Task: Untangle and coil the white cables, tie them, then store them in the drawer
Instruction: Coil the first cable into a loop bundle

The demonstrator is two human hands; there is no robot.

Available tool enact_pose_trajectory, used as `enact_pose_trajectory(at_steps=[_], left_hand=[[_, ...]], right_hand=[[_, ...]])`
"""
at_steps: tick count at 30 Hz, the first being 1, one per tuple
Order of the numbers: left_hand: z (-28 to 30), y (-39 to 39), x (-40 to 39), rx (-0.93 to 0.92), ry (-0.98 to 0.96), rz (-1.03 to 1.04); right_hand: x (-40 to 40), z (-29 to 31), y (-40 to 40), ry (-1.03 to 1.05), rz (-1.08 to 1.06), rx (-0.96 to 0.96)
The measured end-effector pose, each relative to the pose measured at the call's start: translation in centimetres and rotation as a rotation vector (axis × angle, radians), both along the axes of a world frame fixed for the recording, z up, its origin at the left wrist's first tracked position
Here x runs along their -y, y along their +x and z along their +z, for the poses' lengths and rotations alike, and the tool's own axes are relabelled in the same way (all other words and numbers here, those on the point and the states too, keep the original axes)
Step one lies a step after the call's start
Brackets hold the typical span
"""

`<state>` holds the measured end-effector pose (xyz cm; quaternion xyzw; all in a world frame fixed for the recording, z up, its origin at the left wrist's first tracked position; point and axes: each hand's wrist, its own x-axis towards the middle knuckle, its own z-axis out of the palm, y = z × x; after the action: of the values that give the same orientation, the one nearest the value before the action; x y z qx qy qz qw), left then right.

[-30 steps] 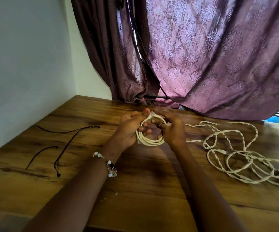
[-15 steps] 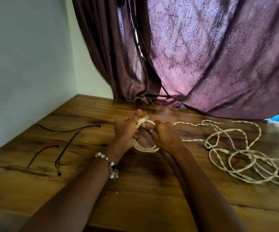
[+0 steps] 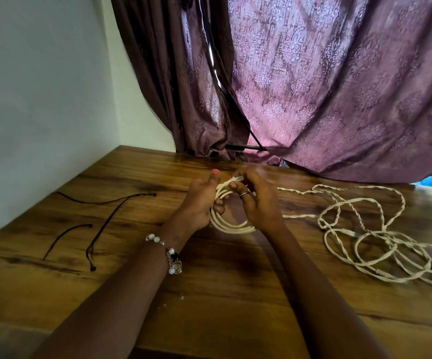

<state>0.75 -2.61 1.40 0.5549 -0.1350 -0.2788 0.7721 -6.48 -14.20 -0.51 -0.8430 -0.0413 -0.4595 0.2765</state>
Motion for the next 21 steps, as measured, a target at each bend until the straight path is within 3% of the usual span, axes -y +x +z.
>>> enact_pose_trajectory(at_steps=[5,10,16,21], left_hand=[[0.3,-0.3,0.0,-0.015,-0.071,-0.106],[0.3,-0.7,-0.6,0.003,0.085,-0.313],[0.5,-1.1,0.3,-0.093,-0.121,-0.16],[0.6,-0.5,0.1,-0.024,-0.121,-0.107]], right_hand=[[0.5,-0.1,0.0,0.081,-0.086,0.065],[1.1,0.0,-0.1,0.124,-0.168,0.109],[1.4,0.0,-0.2,0.173,-0.144,0.091],[0.8,0.0,-0.3,0.117,-0.157,0.089]])
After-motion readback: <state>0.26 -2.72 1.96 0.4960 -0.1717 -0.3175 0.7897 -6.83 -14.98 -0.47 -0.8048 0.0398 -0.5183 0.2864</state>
